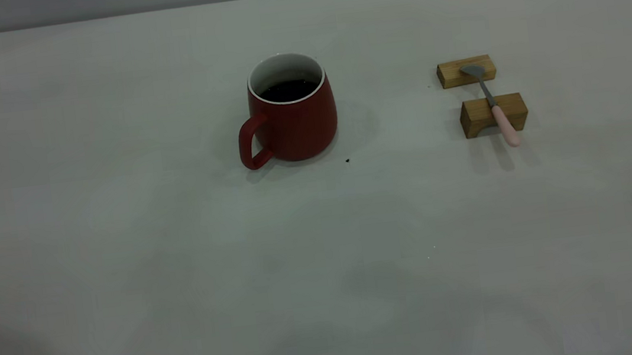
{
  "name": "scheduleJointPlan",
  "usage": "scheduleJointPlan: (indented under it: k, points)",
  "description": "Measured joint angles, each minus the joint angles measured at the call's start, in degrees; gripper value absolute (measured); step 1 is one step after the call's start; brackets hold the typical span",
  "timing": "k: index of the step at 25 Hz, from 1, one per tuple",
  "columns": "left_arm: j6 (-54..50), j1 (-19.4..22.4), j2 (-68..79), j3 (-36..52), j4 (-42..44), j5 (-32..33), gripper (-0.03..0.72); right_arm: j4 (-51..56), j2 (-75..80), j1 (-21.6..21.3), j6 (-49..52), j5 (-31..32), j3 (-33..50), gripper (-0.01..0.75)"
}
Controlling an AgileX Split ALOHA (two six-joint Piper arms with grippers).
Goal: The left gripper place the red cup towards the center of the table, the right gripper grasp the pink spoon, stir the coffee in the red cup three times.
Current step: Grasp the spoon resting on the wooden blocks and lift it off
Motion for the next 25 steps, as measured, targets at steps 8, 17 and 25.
scheduleJointPlan:
  k: [8, 17, 25]
  points:
    - [-2.9, 0.0, -14.5, 18.1, 0.0, -1.3, 0.586, 0.0, 0.0, 0.0, 0.0, 0.0, 0.0, 0.237]
    - [-3.0, 0.0, -31.7, 22.3, 0.0, -3.4, 0.586, 1.2, 0.0, 0.0, 0.3, 0.0, 0.0, 0.237]
    - [-3.0, 3.2, -45.7, 22.3, 0.0, -3.0, 0.586, 7.5, 5.1, 0.0, 2.2, -3.5, -1.6, 0.265]
